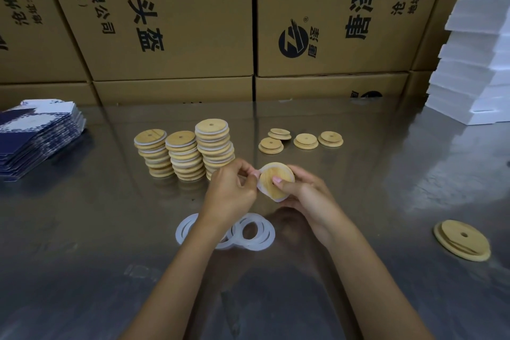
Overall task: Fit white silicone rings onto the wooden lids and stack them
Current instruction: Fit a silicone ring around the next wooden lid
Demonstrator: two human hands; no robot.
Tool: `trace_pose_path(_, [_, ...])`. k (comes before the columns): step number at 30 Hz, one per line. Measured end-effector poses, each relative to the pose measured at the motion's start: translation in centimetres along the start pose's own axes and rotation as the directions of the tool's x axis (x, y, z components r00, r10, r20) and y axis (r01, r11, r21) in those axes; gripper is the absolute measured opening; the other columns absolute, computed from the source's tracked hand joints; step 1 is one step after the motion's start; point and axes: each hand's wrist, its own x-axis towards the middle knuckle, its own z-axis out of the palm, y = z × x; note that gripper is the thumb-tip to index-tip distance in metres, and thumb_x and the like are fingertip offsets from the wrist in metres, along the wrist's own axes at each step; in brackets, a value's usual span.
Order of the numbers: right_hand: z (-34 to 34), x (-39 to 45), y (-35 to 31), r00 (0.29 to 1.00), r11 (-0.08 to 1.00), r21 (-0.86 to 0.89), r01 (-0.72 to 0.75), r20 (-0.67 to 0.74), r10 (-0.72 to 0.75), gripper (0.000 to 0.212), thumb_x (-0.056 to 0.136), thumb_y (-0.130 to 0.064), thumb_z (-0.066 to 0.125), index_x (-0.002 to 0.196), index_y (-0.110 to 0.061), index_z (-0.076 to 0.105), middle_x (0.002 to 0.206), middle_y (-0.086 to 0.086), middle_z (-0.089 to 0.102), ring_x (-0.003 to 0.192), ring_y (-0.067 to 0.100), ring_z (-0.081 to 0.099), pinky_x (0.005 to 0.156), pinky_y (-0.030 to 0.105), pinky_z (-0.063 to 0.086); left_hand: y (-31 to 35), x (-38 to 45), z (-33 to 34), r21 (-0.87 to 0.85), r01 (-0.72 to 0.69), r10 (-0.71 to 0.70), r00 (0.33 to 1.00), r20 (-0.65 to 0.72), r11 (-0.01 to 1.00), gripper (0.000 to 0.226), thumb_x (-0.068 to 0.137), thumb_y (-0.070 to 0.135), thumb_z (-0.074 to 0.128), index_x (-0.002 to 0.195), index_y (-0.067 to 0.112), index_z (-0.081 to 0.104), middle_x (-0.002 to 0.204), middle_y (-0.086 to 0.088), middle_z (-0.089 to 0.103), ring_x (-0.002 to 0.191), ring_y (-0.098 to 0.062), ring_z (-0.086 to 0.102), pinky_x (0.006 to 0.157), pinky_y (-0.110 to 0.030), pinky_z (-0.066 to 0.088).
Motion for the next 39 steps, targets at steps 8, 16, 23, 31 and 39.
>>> trace_pose_path(8, [-0.8, 0.2, 0.1, 0.998, 0.991, 0.118, -0.058, 0.028, 0.055, 0.022, 0.097, -0.01, 0.06, 0.117, -0.009, 0.071, 0.12, 0.018, 0.071, 0.118, 0.036, 0.065, 0.105, 0.049, 0.048, 0.3, -0.1, 0.1, -0.048, 0.022, -0.019, 0.997, 0.074, 0.999, 0.009, 0.093, 0.022, 0.062, 0.084, 0.023, 0.063, 0.076, -0.004, 0.071, 0.076, -0.024, 0.068, 0.075, -0.051, 0.056])
trace_pose_path(16, [-0.5, 0.3, 0.3, 0.999, 0.989, 0.142, -0.046, 0.017, 0.043, 0.022, 0.097, -0.01, 0.06, 0.116, -0.009, 0.07, 0.12, 0.019, 0.071, 0.115, 0.031, 0.067, 0.09, 0.038, 0.054, 0.5, -0.1, 0.0, -0.207, 0.091, -0.06, 0.987, 0.151, 0.974, 0.01, 0.096, 0.019, 0.058, 0.092, 0.014, 0.065, 0.092, -0.006, 0.071, 0.092, -0.026, 0.068, 0.076, -0.04, 0.06])
trace_pose_path(23, [0.0, 0.2, 0.2, 0.996, 0.978, 0.203, -0.037, -0.075, 0.053, 0.022, 0.091, -0.007, 0.067, 0.113, -0.005, 0.07, 0.115, 0.021, 0.072, 0.1, 0.025, 0.071, 0.088, 0.036, 0.057, -0.1, -0.3, 0.5, 0.04, -0.016, 0.013, 0.998, 0.063, 0.999, 0.008, 0.09, 0.03, 0.064, 0.084, 0.025, 0.063, 0.078, 0.009, 0.068, 0.074, -0.007, 0.063, 0.071, -0.034, 0.054])
trace_pose_path(31, [0.1, 0.1, 0.3, 0.998, 0.998, 0.067, -0.008, -0.054, 0.011, 0.014, 0.093, -0.012, 0.068, 0.105, -0.01, 0.074, 0.103, 0.014, 0.076, 0.094, 0.02, 0.07, 0.095, 0.043, 0.055, -0.1, -0.7, 0.6, 0.217, -0.268, 0.242, 0.96, 0.14, 0.939, 0.015, 0.096, 0.015, 0.045, 0.084, 0.022, 0.049, 0.066, 0.009, 0.051, 0.062, -0.007, 0.047, 0.052, -0.027, 0.032])
trace_pose_path(39, [-0.4, 0.2, 0.1, 1.0, 0.991, 0.134, -0.012, 0.017, 0.01, 0.023, 0.097, -0.01, 0.061, 0.116, -0.001, 0.069, 0.116, 0.019, 0.073, 0.104, 0.023, 0.068, 0.093, 0.038, 0.053, -0.4, -0.2, 0.2, 0.19, -0.218, 0.199, 0.973, 0.114, 0.957, 0.016, 0.1, 0.022, 0.047, 0.084, 0.025, 0.052, 0.068, 0.009, 0.053, 0.062, -0.009, 0.046, 0.056, -0.031, 0.035])
